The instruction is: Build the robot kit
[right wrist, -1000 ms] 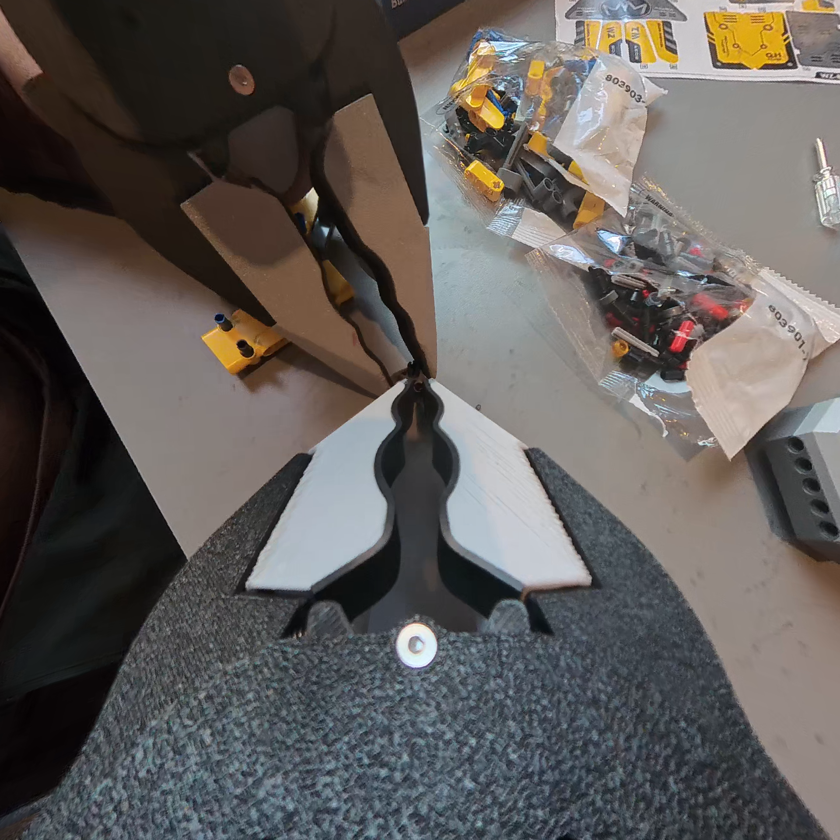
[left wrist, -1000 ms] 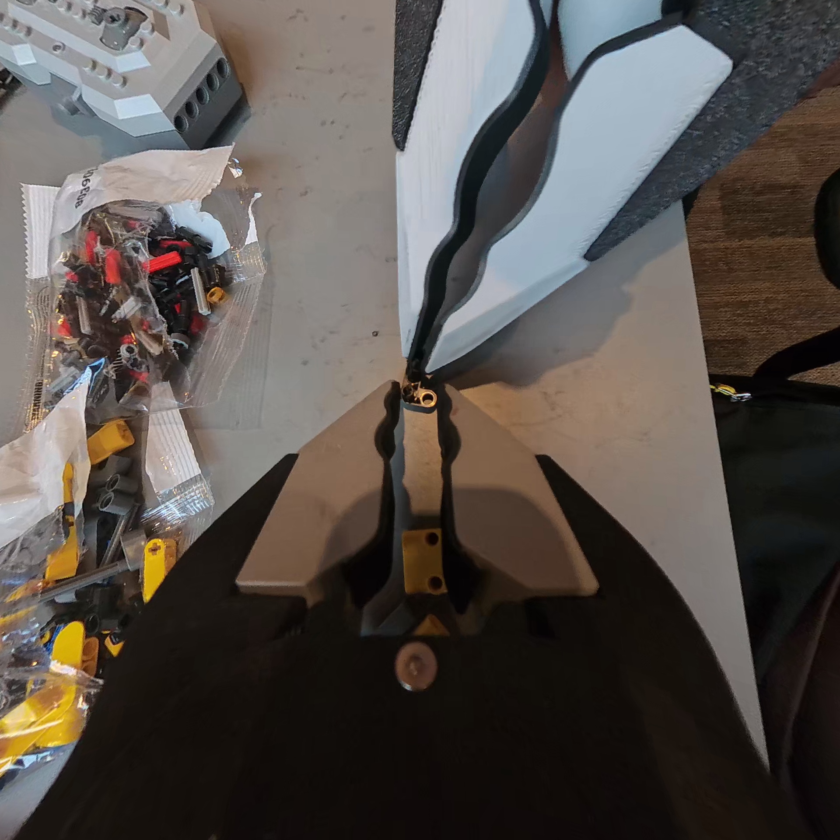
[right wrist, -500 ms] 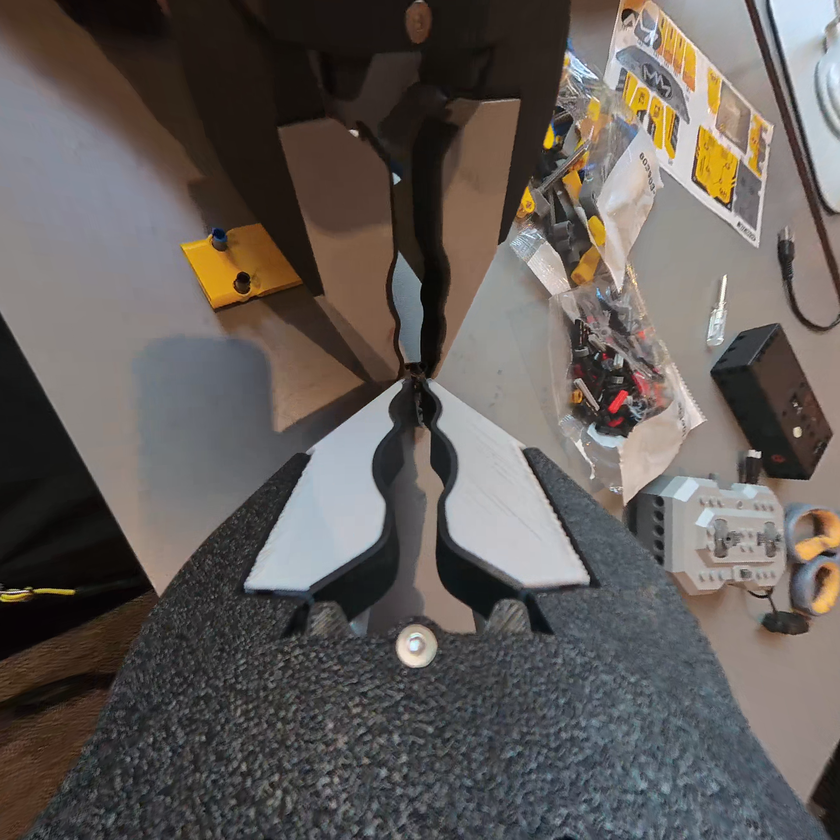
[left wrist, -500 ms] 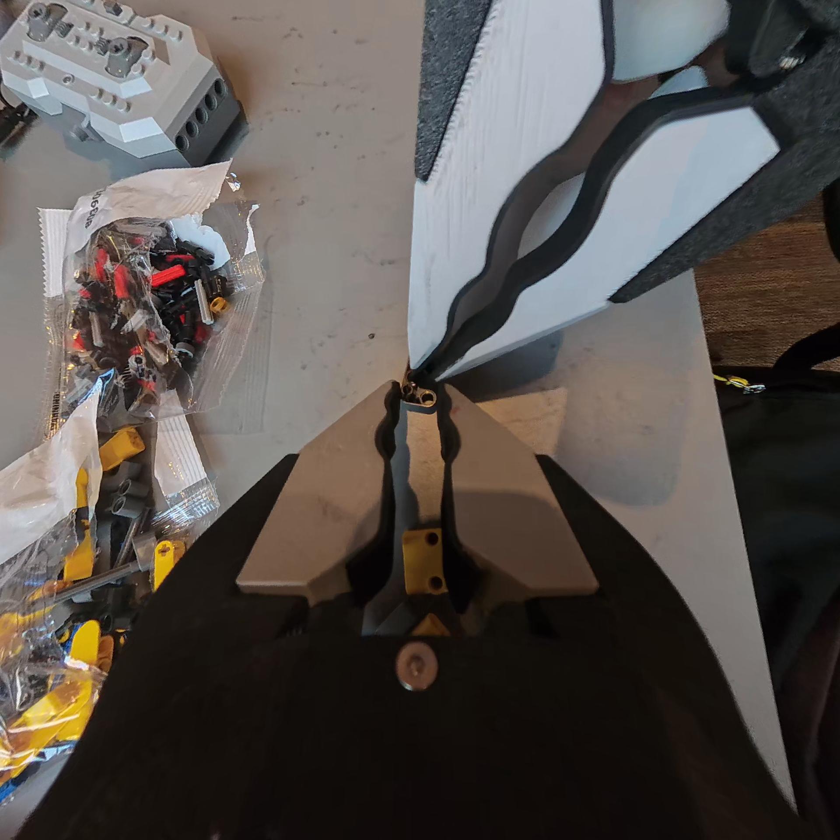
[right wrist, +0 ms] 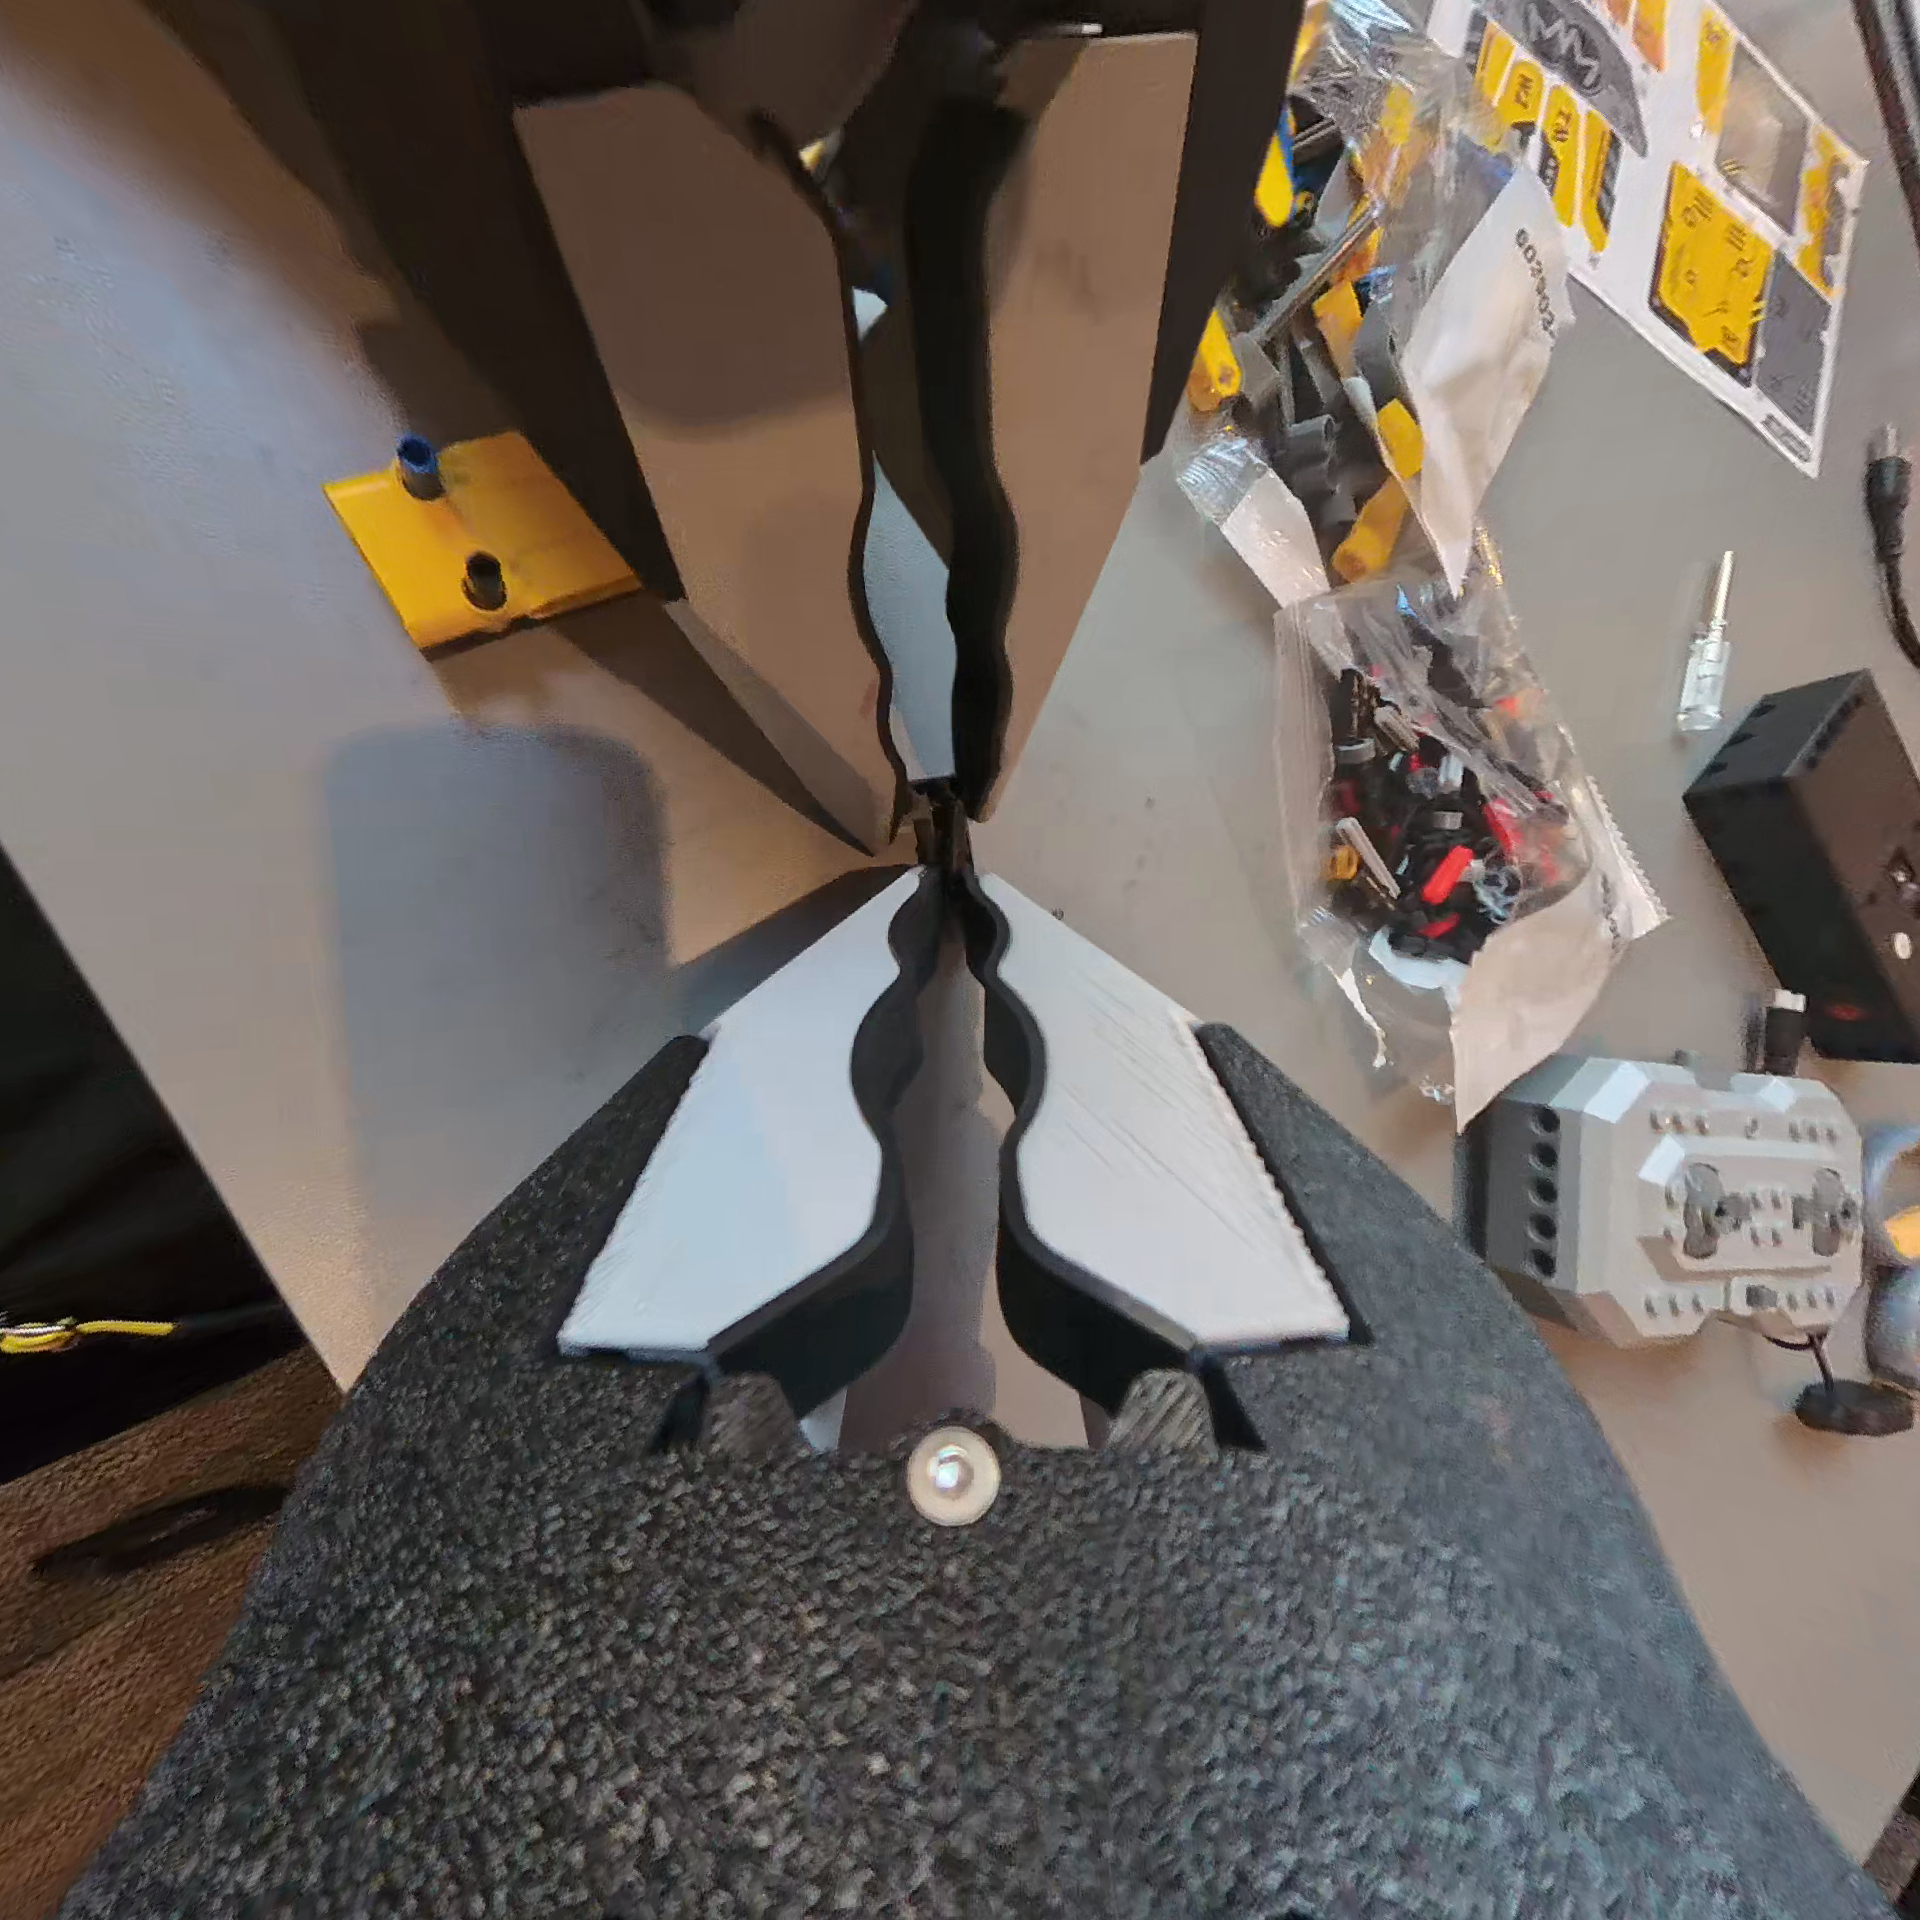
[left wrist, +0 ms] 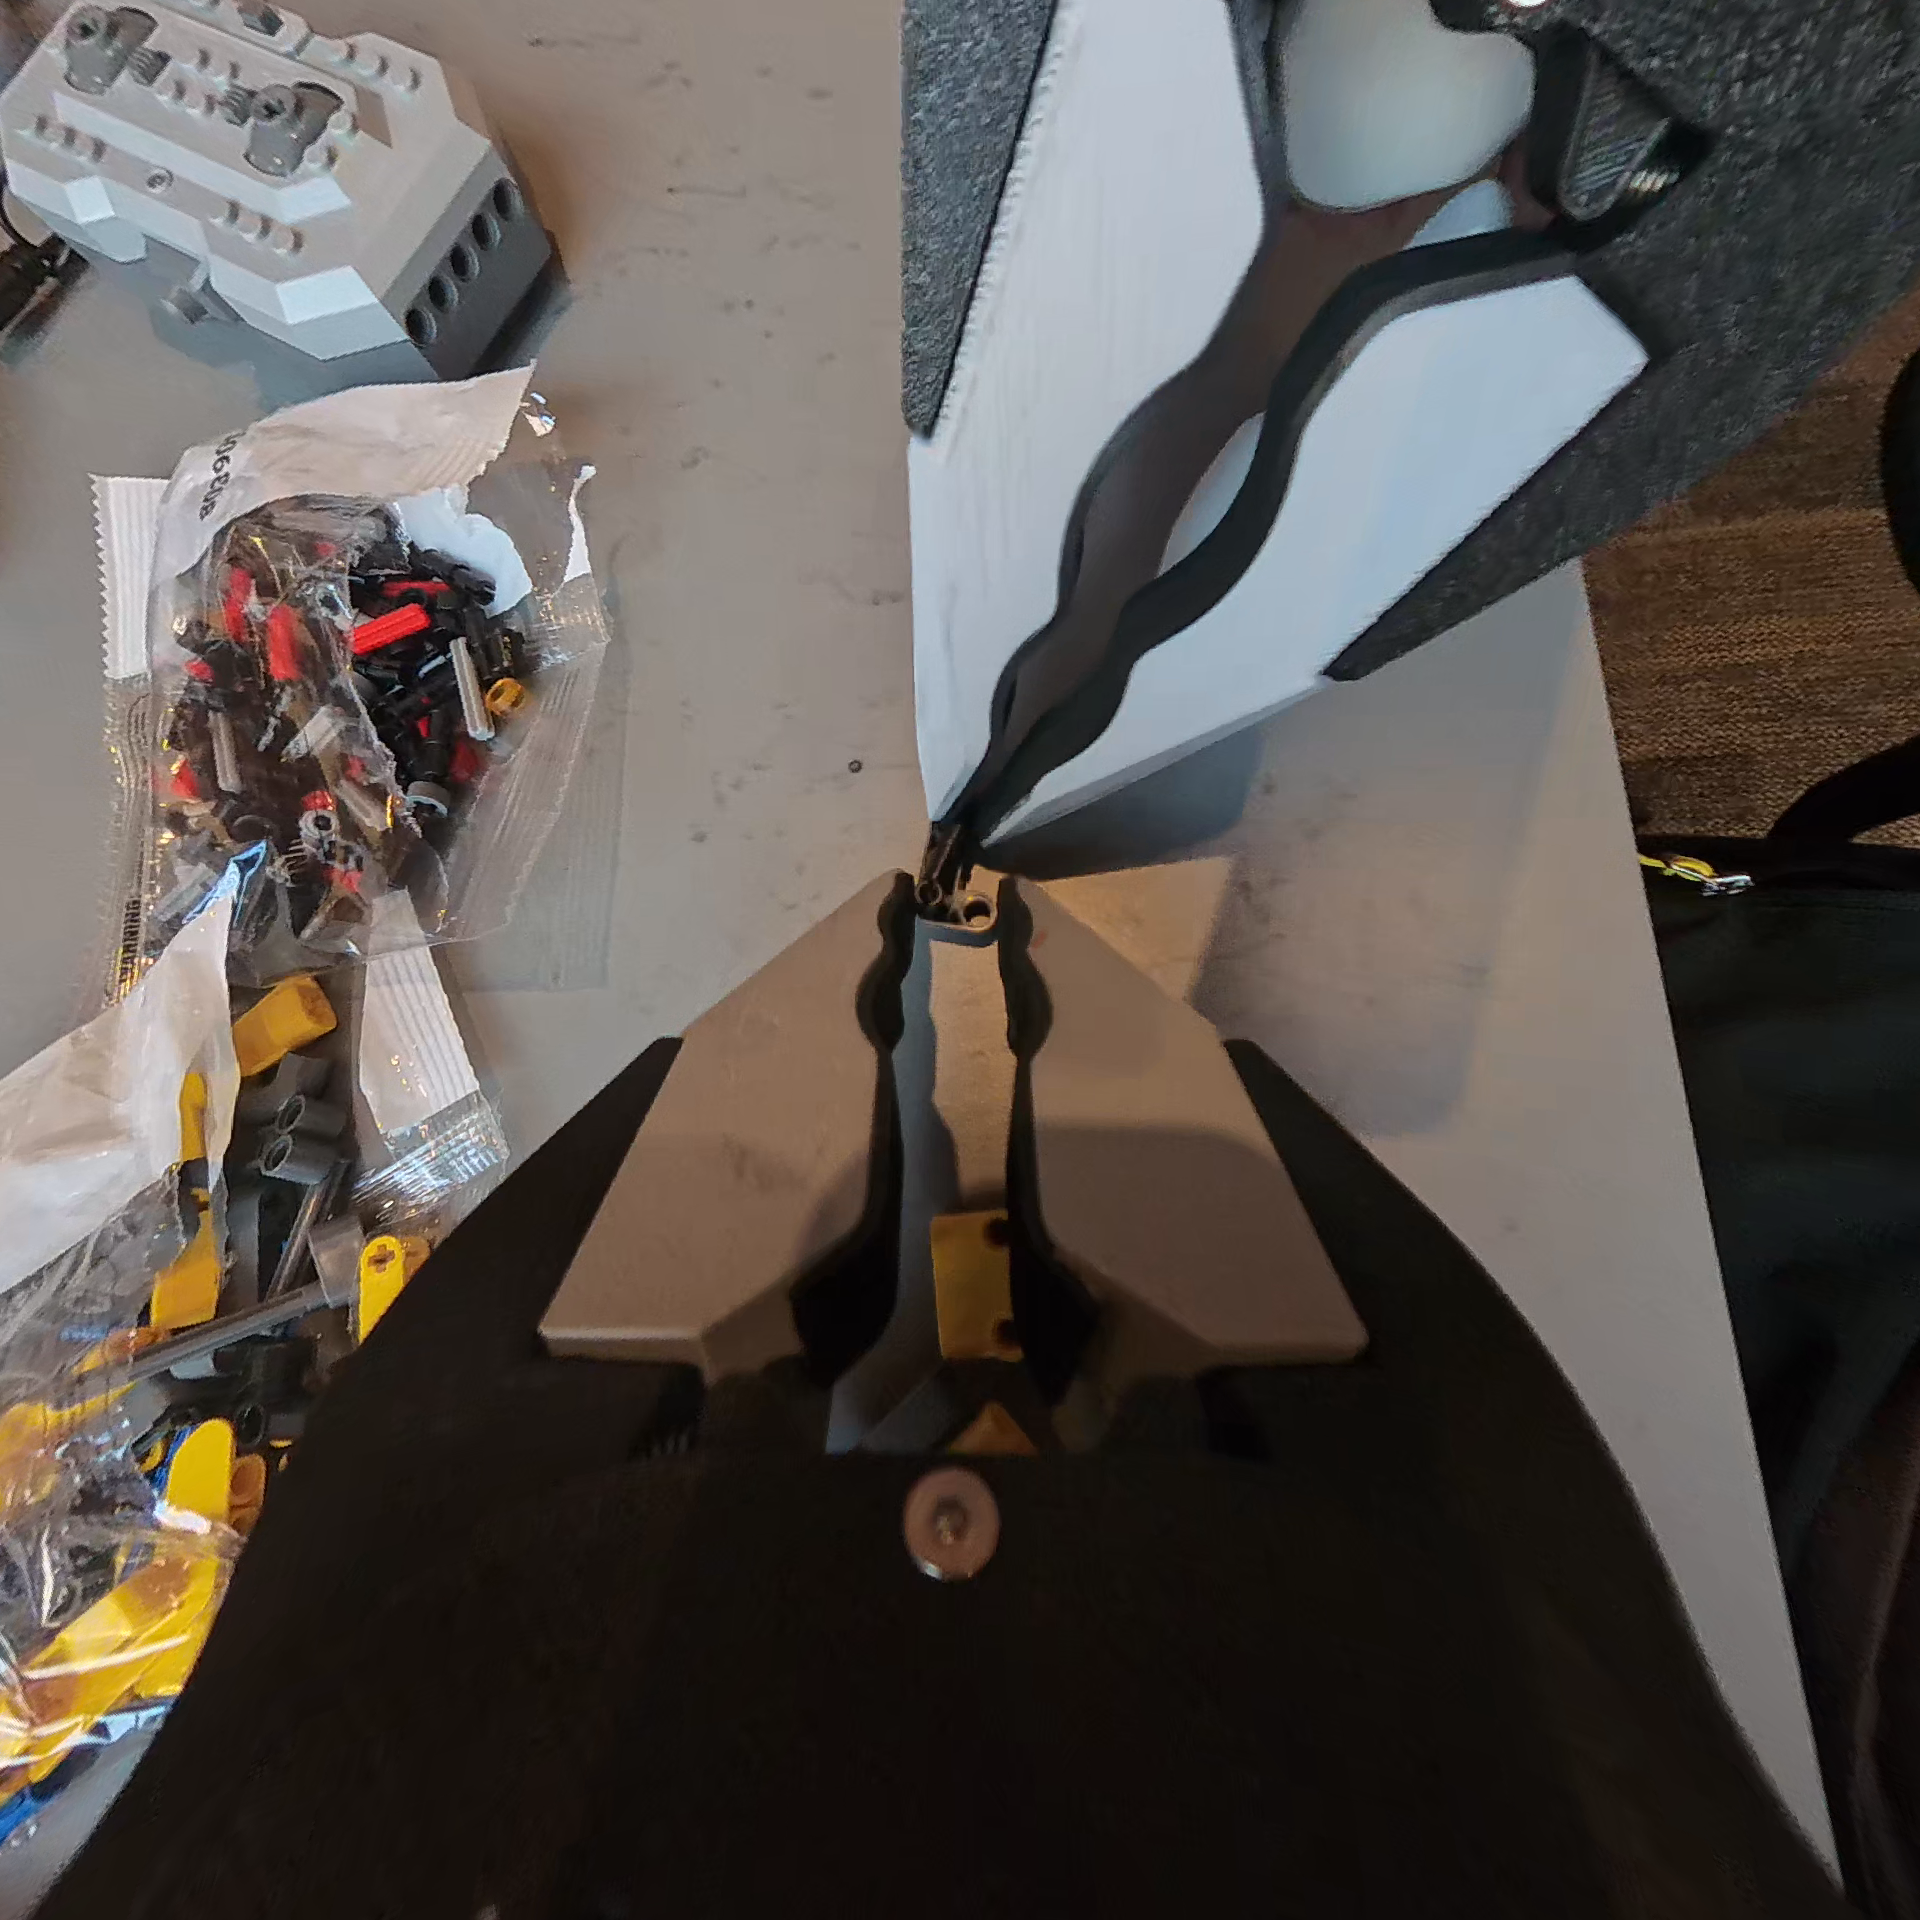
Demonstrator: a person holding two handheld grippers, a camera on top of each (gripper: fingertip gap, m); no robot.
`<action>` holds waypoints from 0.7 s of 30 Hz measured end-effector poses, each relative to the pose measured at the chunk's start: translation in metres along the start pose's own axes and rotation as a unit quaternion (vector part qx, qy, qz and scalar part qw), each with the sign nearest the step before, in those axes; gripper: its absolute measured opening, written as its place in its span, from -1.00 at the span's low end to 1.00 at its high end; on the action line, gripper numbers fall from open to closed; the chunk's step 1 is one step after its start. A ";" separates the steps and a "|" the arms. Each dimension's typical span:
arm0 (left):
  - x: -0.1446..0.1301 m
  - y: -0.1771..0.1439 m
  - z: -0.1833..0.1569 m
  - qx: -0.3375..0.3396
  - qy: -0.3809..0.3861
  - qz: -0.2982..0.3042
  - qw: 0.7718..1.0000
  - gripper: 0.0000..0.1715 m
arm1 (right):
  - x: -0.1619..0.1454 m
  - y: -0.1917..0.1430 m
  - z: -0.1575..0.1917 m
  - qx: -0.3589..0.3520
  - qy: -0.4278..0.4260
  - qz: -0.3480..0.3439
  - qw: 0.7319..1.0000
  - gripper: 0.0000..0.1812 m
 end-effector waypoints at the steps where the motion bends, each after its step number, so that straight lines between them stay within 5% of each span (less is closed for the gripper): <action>1: 0.000 0.000 0.000 0.001 -0.001 -0.001 1.000 -0.85 | 0.000 0.000 -0.001 0.003 -0.003 0.002 1.000 -0.96; 15: 0.000 -0.001 0.000 0.006 -0.002 -0.006 1.000 -0.69 | -0.001 -0.021 -0.008 0.076 0.221 -0.107 0.966 -0.95; 21: 0.004 -0.007 0.000 0.014 0.017 -0.015 1.000 -0.62 | -0.003 -0.026 -0.006 0.092 0.252 -0.109 0.957 -0.95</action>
Point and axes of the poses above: each gripper's, where its closed fingertips meet, y out along the fingers, x out of its top, z = x × y across the jaws, the point moved 2 cm from there along -y, back along the fingers, and after that the axes turned 11 degrees about -y, right-handed, at the moved point
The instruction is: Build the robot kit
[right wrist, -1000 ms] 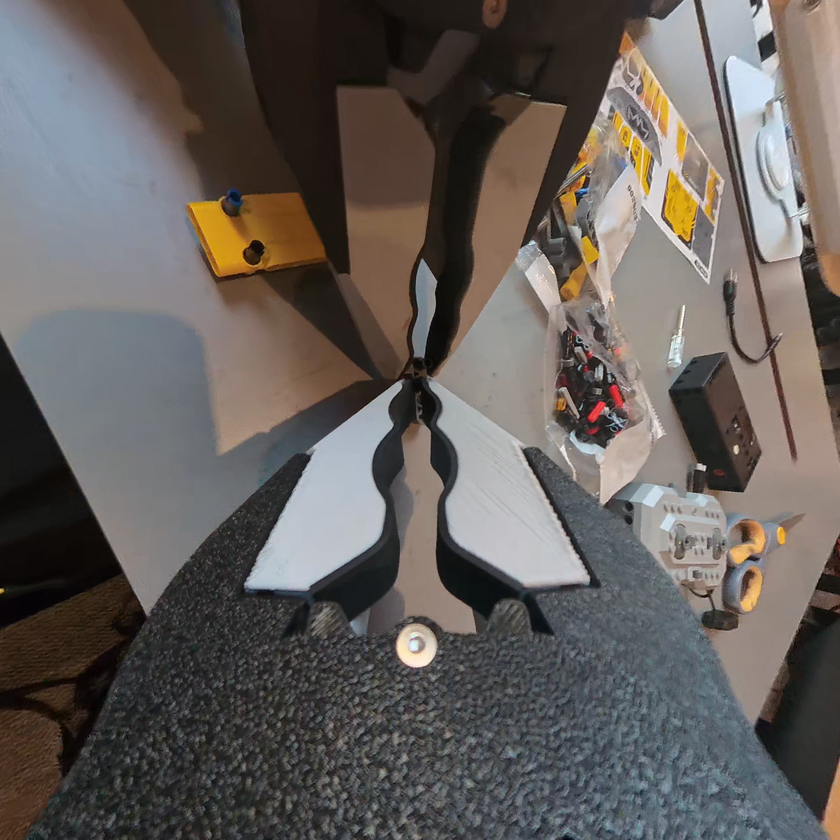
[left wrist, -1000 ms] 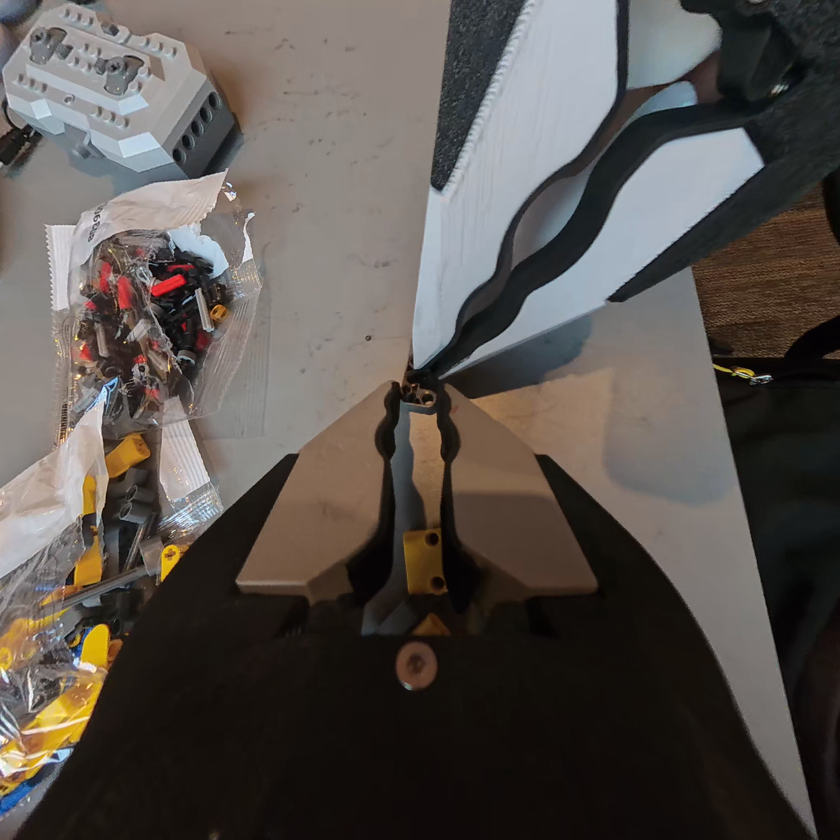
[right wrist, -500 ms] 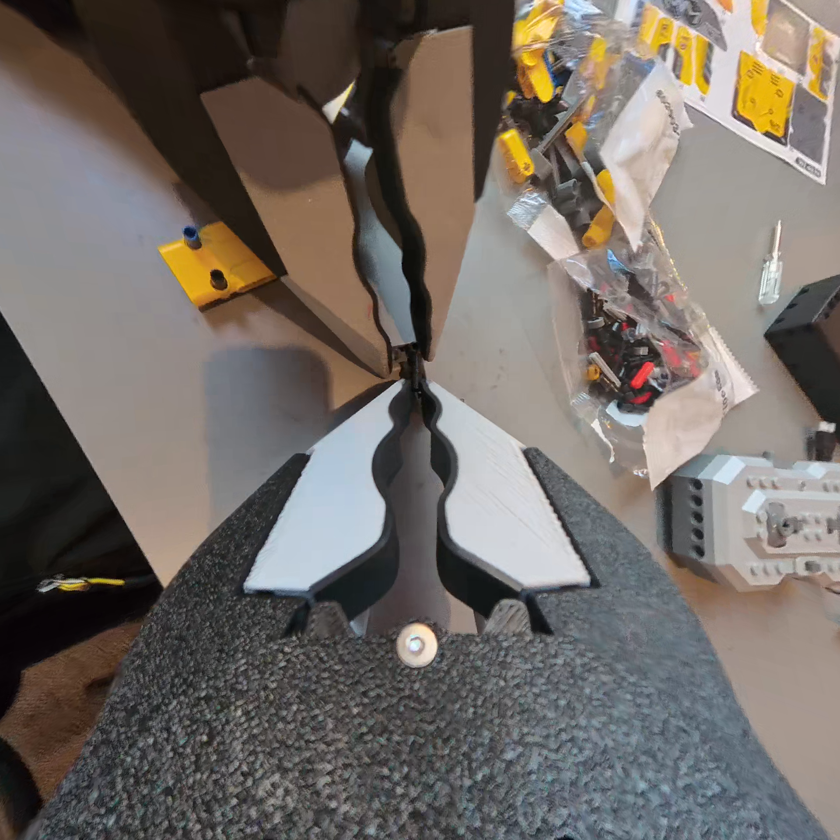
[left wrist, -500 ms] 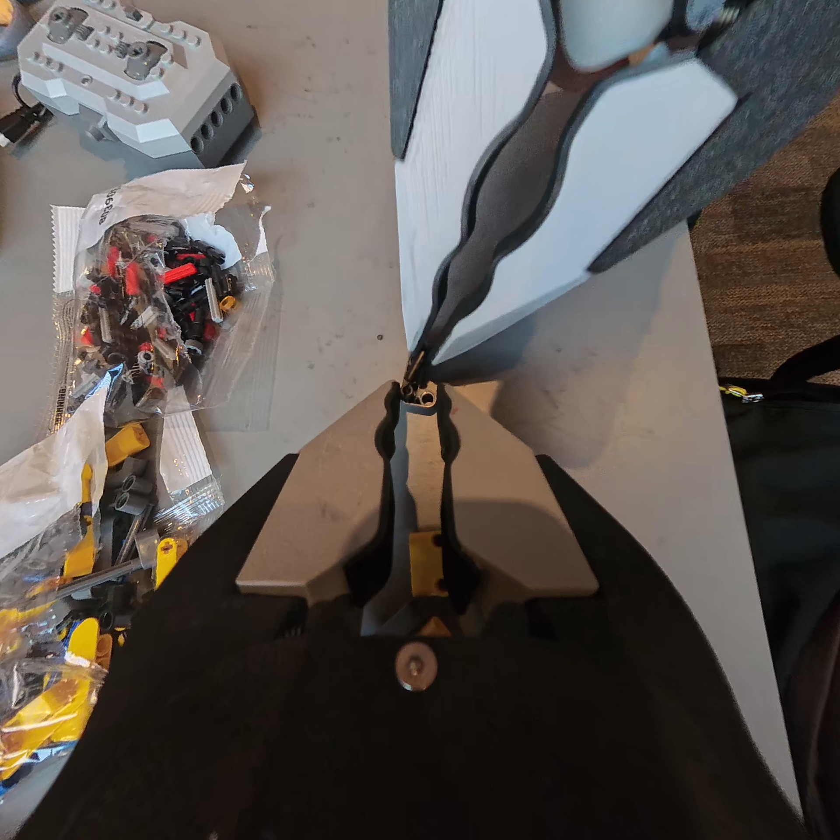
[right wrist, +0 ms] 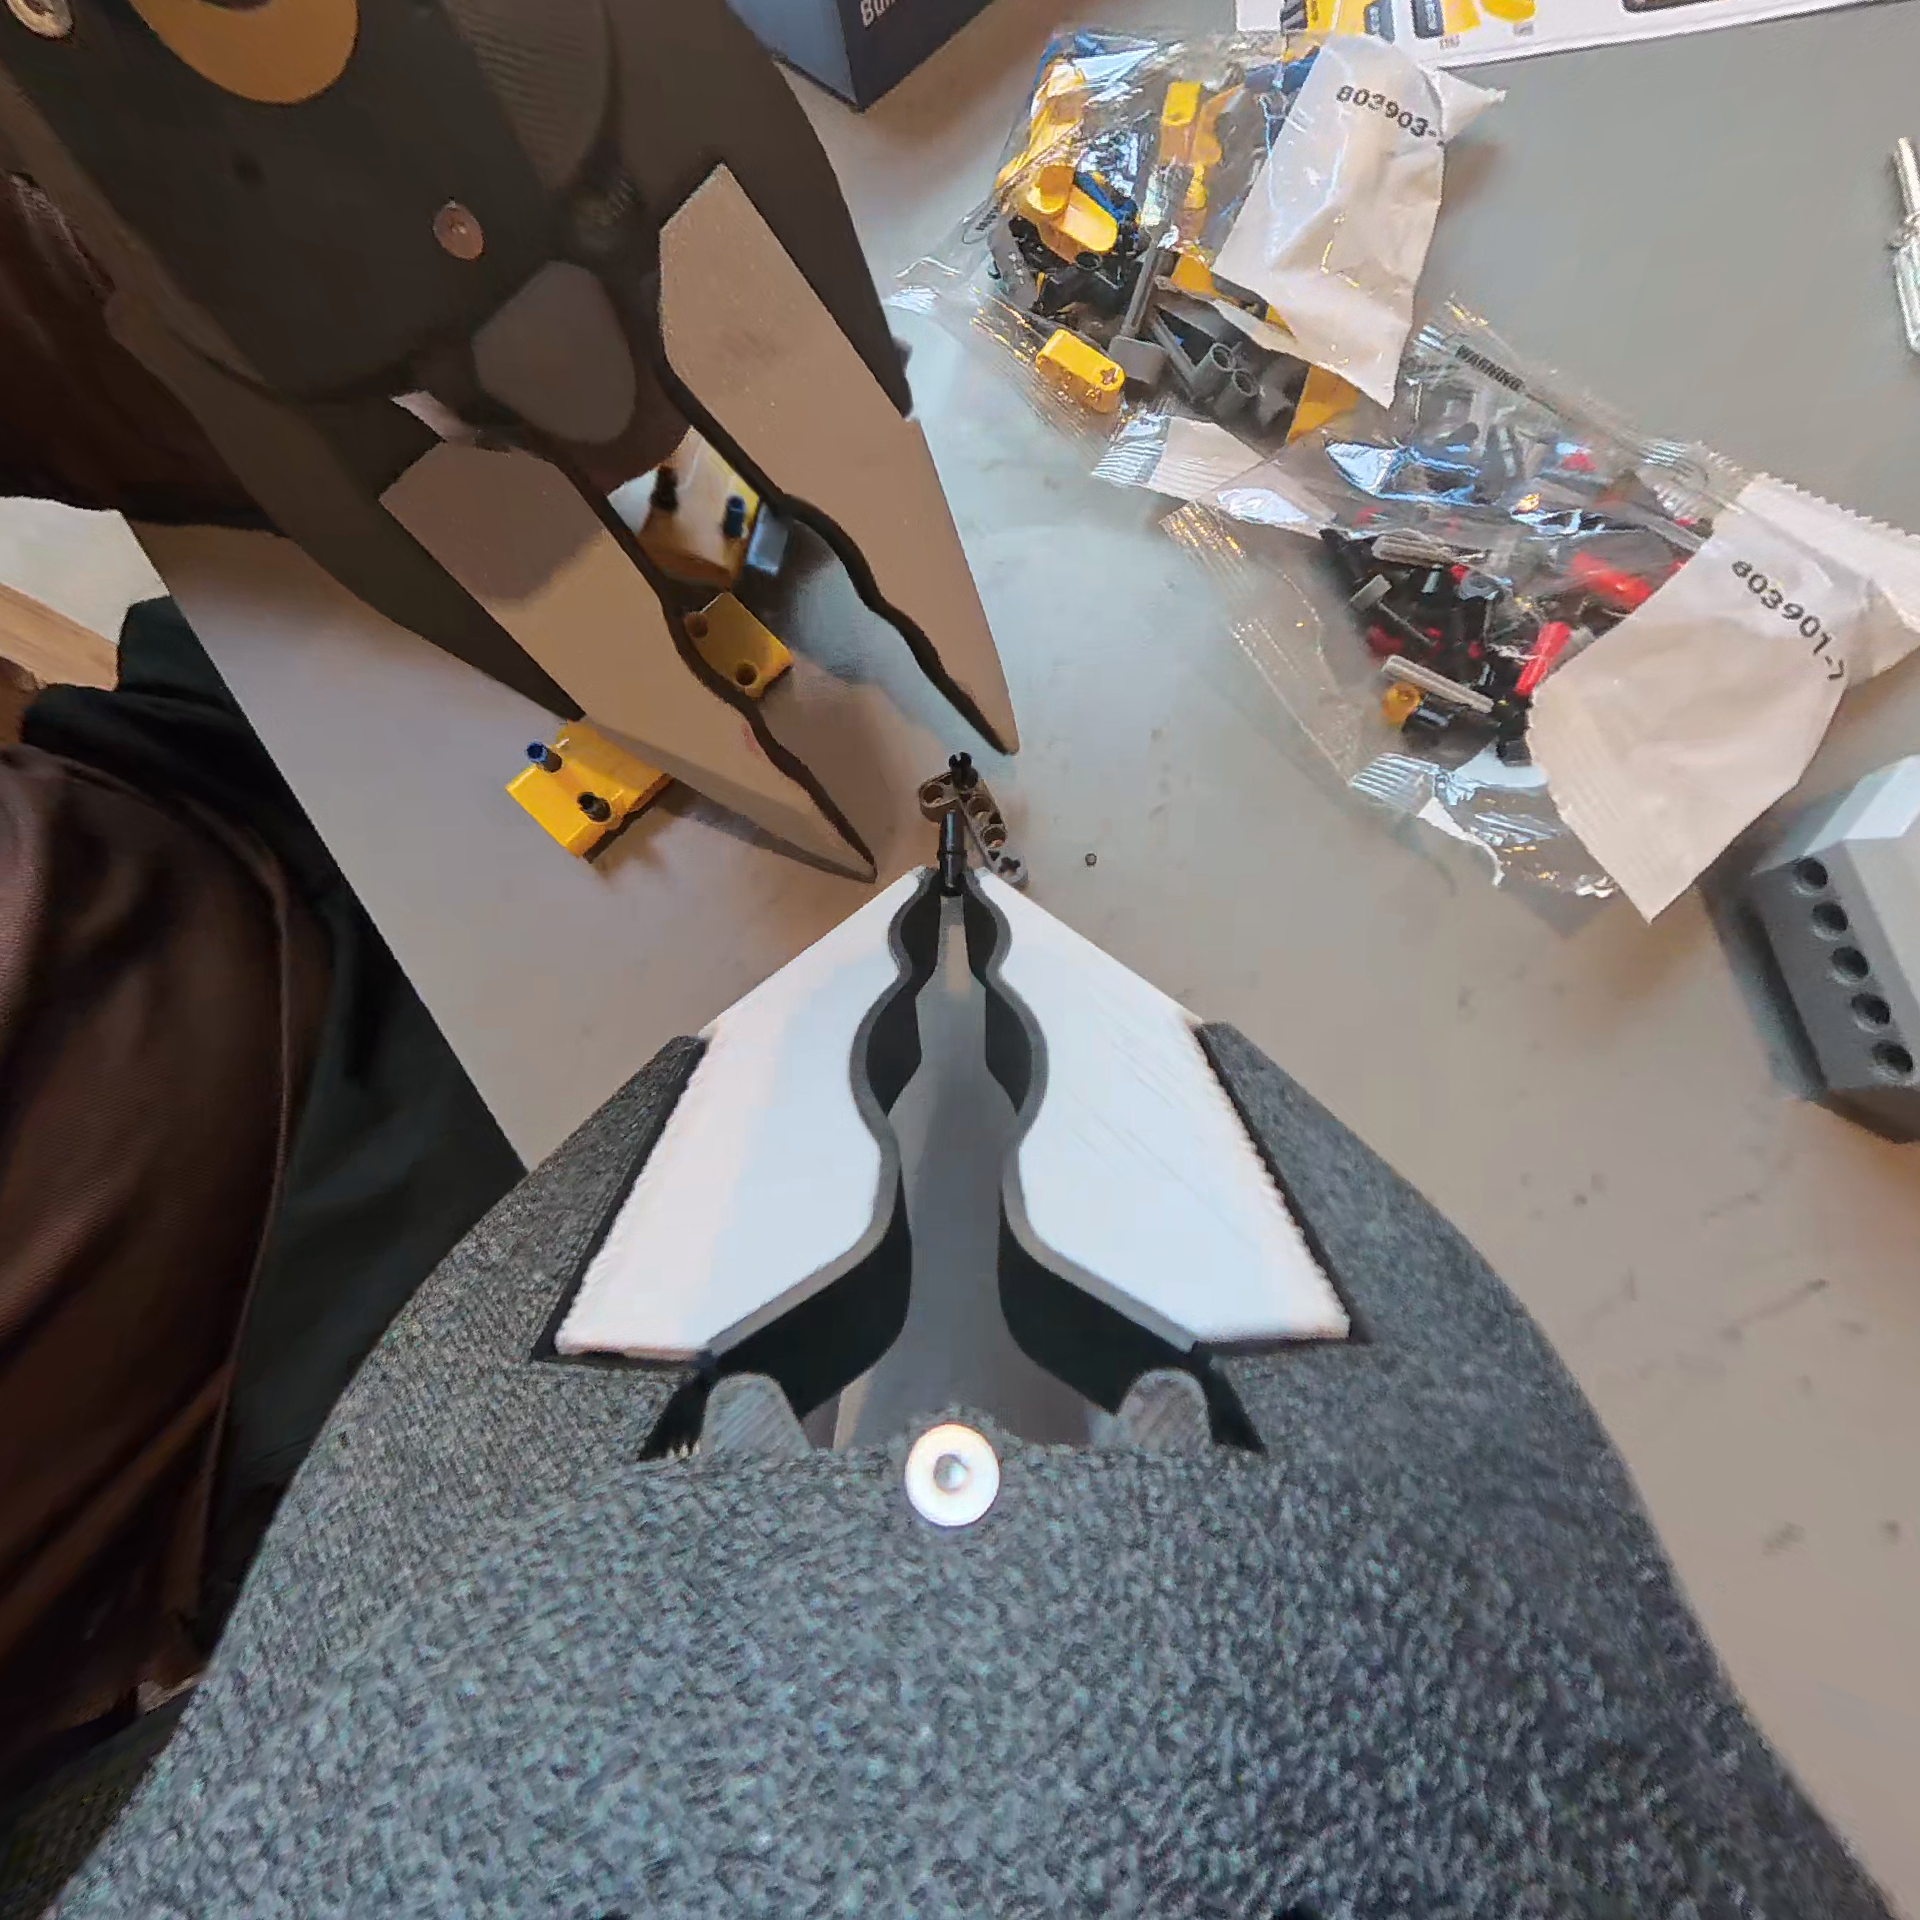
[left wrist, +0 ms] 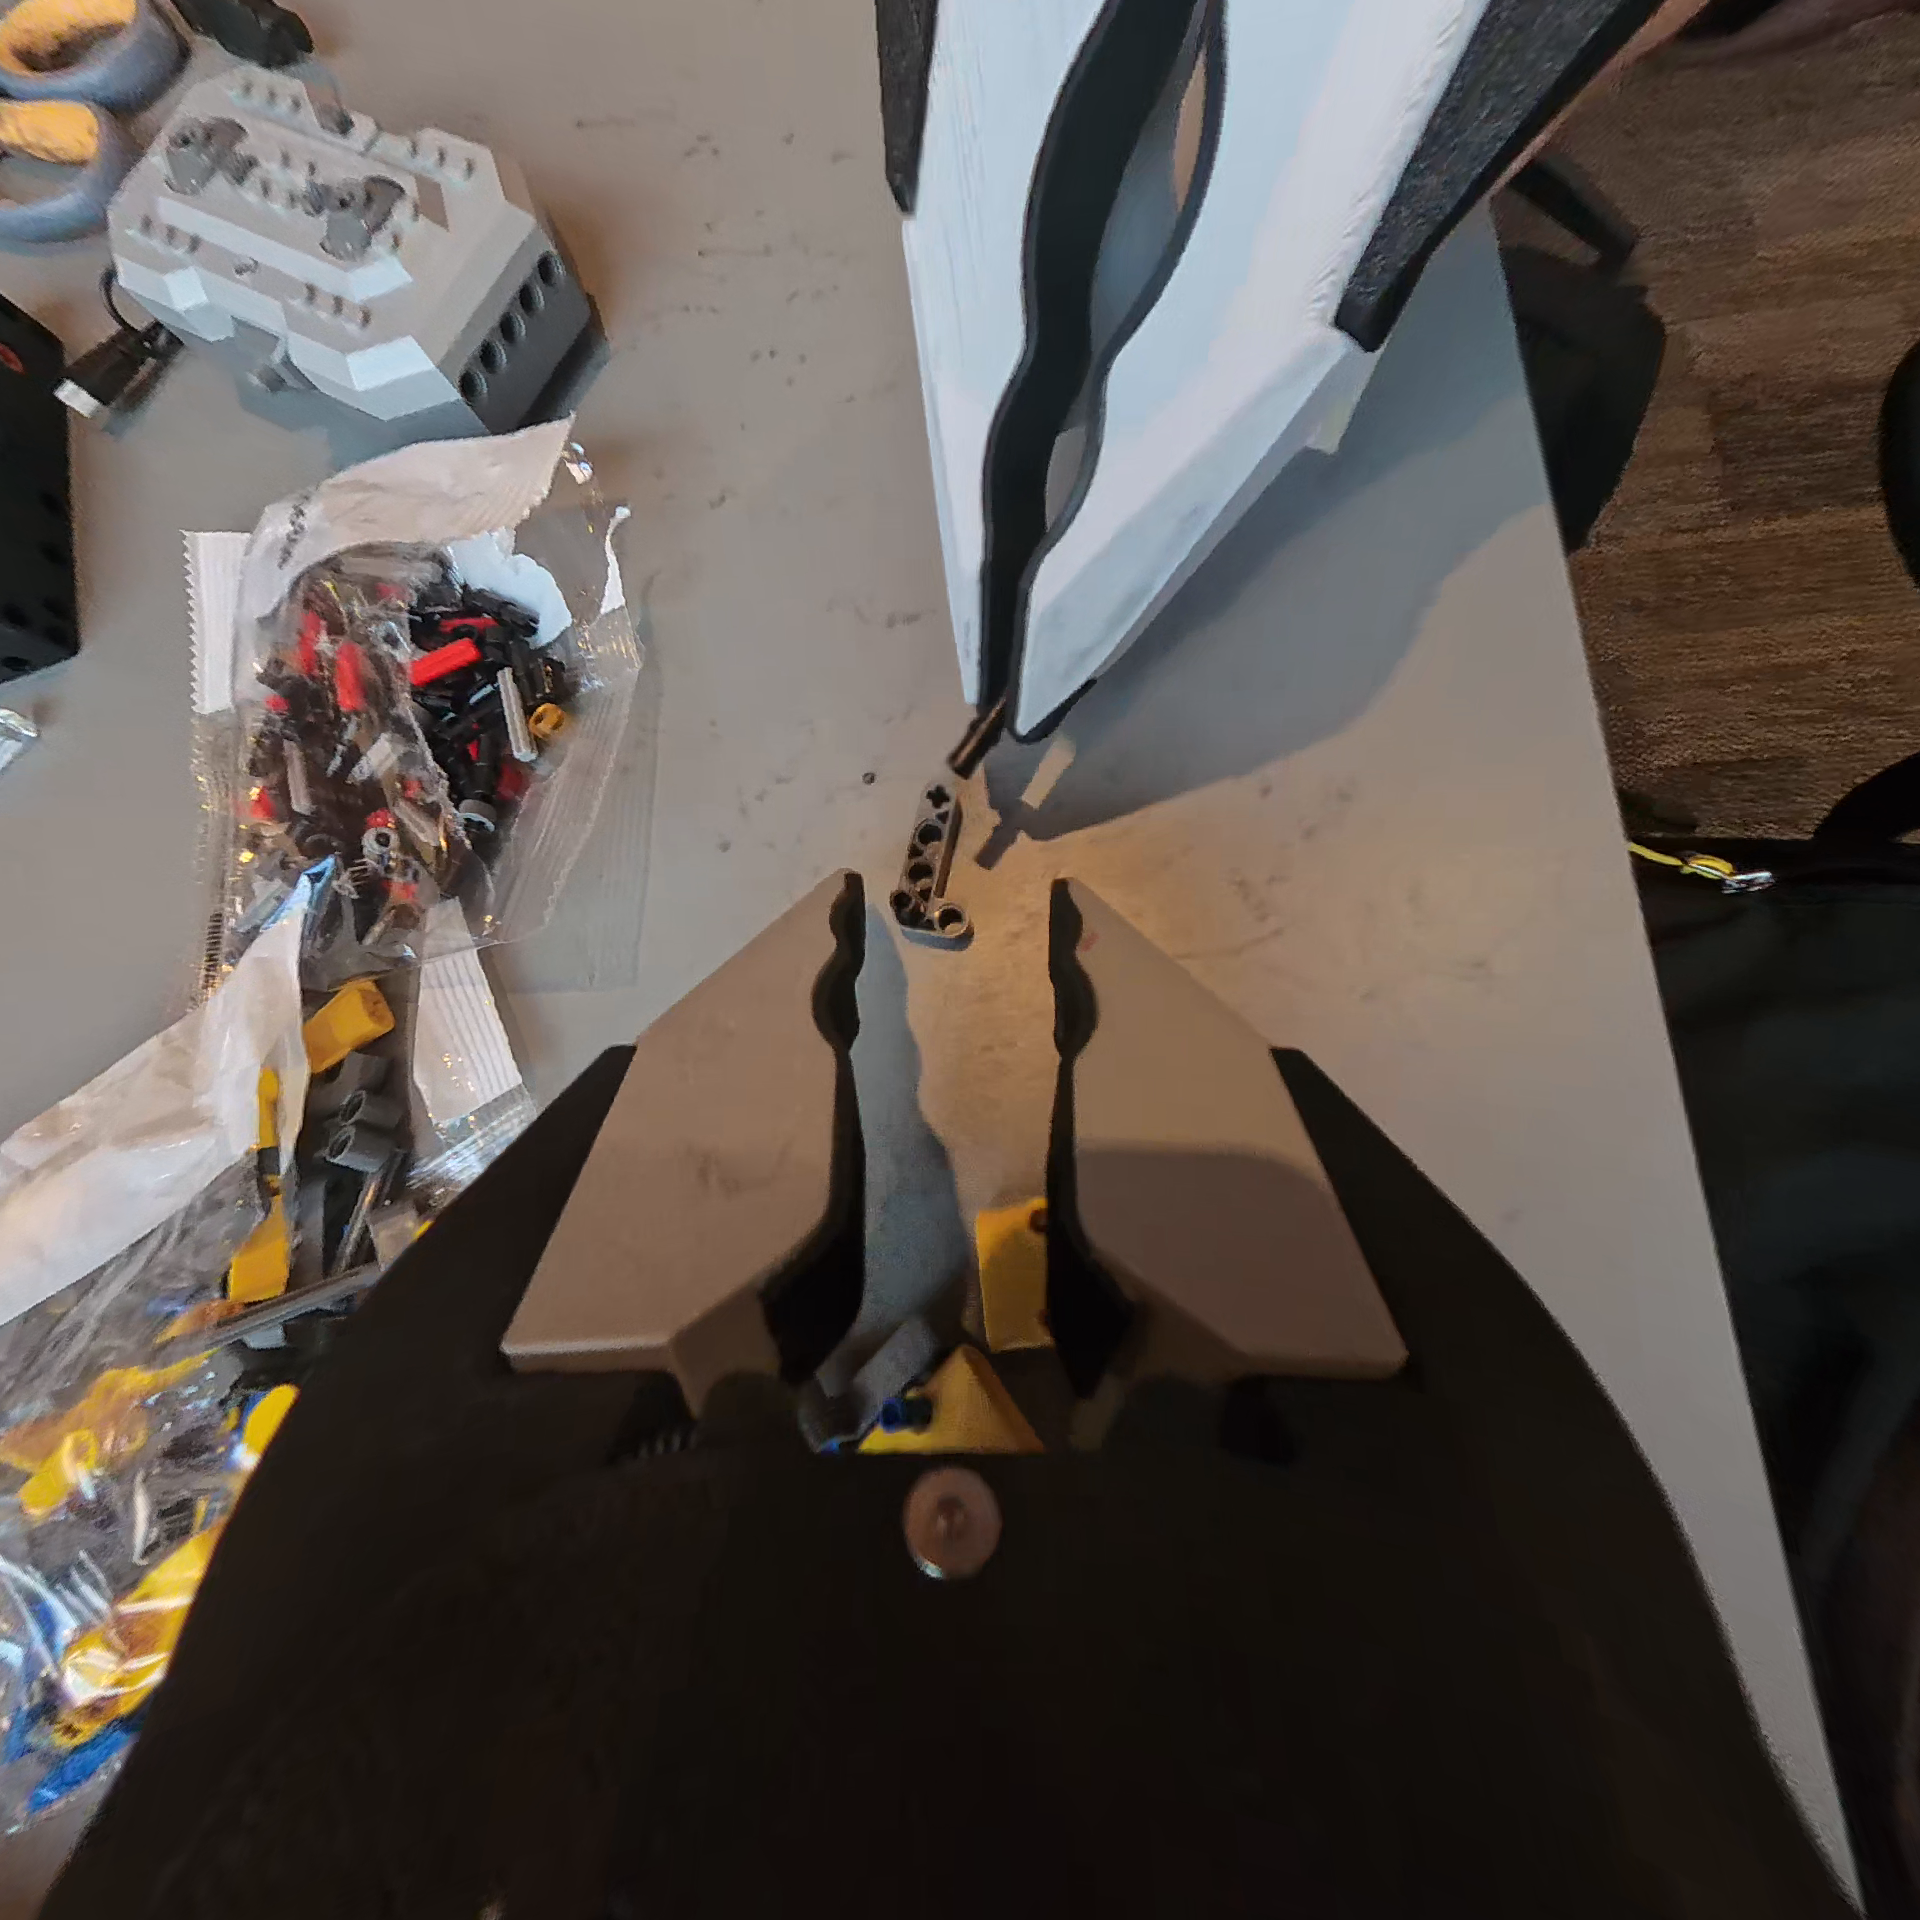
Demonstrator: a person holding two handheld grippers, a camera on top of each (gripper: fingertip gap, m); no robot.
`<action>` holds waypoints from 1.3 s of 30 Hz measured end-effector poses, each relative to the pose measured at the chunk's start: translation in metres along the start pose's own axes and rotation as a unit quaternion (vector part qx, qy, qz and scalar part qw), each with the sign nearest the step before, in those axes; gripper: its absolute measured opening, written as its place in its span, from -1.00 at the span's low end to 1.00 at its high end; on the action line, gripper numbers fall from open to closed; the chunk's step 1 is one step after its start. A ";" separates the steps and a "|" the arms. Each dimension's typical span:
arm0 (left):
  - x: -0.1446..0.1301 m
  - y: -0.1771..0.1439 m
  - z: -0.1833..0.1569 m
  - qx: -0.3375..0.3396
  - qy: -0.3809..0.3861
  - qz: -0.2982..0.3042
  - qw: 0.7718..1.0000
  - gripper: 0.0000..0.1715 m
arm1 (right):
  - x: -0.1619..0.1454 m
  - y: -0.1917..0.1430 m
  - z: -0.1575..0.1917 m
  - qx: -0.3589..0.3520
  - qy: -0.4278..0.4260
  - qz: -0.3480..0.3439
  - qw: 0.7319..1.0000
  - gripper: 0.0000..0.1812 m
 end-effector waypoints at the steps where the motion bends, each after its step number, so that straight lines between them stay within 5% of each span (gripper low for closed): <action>1: 0.003 -0.002 -0.001 0.000 0.004 -0.007 1.000 -0.64 | 0.000 0.000 0.002 0.008 0.005 0.002 1.000 -0.95; 10: 0.020 -0.015 -0.016 0.027 0.115 -0.072 0.990 -0.96 | 0.009 -0.001 0.013 0.075 0.056 -0.016 0.995 -0.95; 17: 0.031 -0.024 -0.011 0.073 0.125 -0.112 0.983 -0.98 | 0.024 -0.013 0.006 0.073 0.092 -0.089 0.989 -0.96; 22: 0.043 -0.035 -0.014 0.005 0.046 -0.164 0.985 -0.98 | 0.037 -0.032 0.004 -0.012 -0.003 -0.146 0.989 -0.85; 27: 0.046 -0.037 -0.014 -0.018 0.025 -0.179 0.983 -0.98 | 0.039 -0.039 0.009 -0.072 -0.096 -0.115 0.986 -0.88; 39: 0.050 -0.046 -0.028 -0.105 0.002 -0.208 0.972 -0.98 | 0.046 -0.041 0.024 -0.042 -0.155 -0.116 0.980 -0.94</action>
Point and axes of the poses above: each gripper's, where its closed fingertips meet, y out along the fingers, x out of its top, z = x × y across the jaws, the point moved 2 cm from there along -y, back along the fingers, and after that the axes turned 11 degrees about -y, right-handed, at the moved point
